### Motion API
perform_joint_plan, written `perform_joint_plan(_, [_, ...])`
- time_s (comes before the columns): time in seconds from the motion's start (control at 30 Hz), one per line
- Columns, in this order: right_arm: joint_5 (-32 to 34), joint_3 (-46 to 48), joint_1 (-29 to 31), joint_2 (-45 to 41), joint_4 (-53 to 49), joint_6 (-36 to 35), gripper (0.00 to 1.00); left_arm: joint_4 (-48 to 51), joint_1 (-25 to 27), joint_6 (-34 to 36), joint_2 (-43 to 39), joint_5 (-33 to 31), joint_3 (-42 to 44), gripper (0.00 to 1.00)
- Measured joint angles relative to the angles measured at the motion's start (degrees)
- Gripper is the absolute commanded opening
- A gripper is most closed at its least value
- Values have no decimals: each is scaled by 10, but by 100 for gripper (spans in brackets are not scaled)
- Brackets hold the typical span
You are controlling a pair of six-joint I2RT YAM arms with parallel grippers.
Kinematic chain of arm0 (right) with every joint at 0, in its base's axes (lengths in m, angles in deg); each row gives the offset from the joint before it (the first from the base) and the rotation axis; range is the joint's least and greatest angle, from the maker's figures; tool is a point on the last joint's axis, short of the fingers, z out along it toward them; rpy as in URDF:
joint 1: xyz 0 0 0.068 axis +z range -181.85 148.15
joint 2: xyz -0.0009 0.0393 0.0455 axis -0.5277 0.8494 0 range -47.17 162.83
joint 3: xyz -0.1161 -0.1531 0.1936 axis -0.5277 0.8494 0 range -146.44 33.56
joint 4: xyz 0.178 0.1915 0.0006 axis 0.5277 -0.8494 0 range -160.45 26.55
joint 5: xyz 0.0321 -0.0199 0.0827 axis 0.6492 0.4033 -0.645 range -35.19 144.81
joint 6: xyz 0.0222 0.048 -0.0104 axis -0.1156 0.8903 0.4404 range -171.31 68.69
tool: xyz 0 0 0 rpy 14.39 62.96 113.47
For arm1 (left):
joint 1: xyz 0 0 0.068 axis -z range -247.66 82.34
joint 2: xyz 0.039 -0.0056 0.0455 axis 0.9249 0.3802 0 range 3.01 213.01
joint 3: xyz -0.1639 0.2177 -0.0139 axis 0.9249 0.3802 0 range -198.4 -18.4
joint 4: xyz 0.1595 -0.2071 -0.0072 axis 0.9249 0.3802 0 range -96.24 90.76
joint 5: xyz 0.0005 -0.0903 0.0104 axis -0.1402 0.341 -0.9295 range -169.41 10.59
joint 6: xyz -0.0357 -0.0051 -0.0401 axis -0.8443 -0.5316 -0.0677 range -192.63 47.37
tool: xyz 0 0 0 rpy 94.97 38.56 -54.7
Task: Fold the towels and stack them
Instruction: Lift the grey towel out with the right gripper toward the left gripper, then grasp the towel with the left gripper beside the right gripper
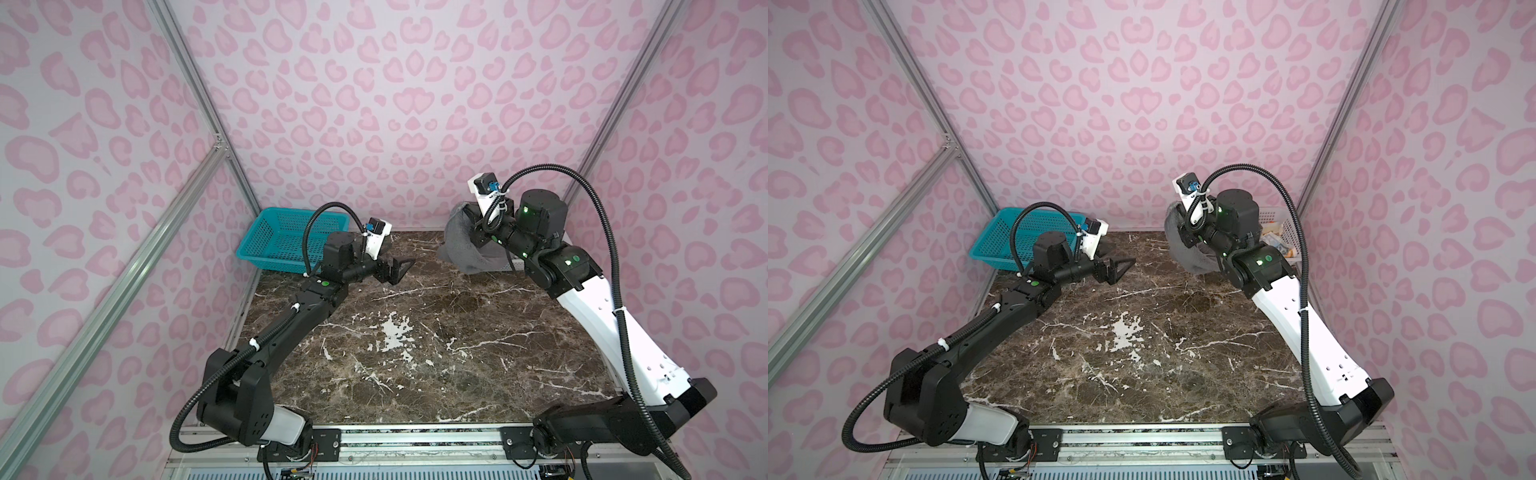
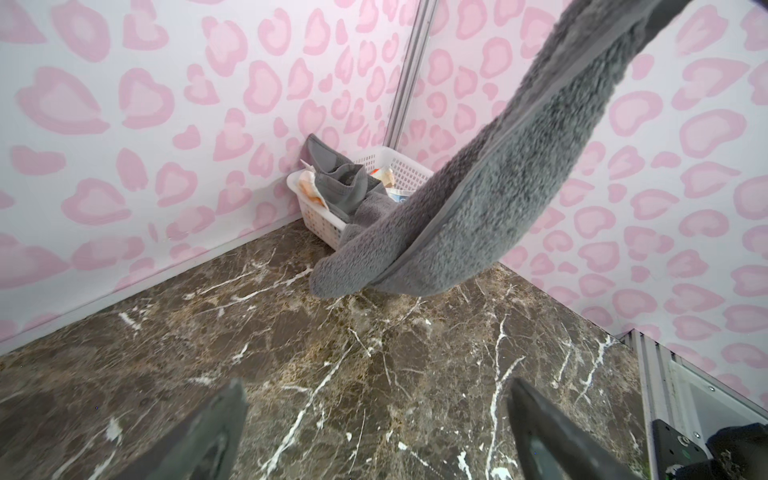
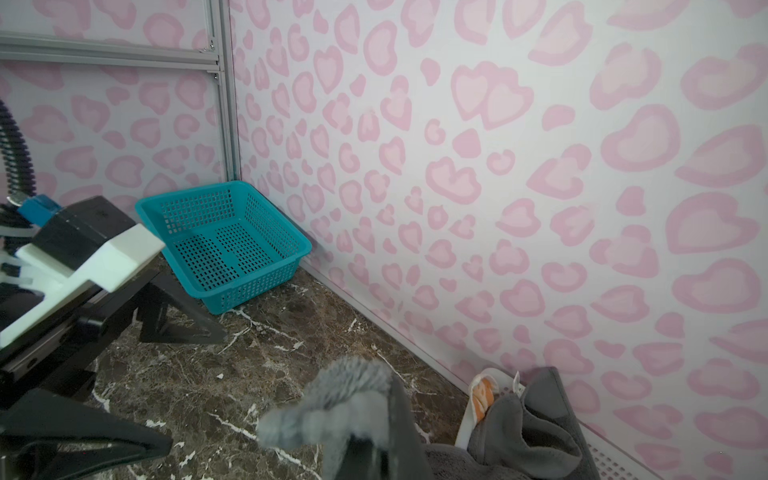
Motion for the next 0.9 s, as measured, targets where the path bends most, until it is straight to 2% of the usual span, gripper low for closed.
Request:
perform_joint_plan(0.2, [-12, 58, -38, -21, 7, 35, 0, -39, 38, 6, 49, 9, -38, 99])
perform_joint_plan(0.47, [-64, 93, -43, -5, -2, 57, 0, -63, 80, 16, 95, 22, -96, 99])
perform_joint_plan(0.67, [-109, 104, -43, 14, 1, 80, 0, -66, 85, 30, 121, 30, -109, 100])
perform_joint_plan(0.83, [-157, 106, -44, 28, 17, 103, 0, -67, 92, 31, 150, 35, -134, 90])
perform_joint_plan(0.9, [-174, 106, -44, 34, 26, 115, 0, -68, 96, 30, 166, 35, -143, 79])
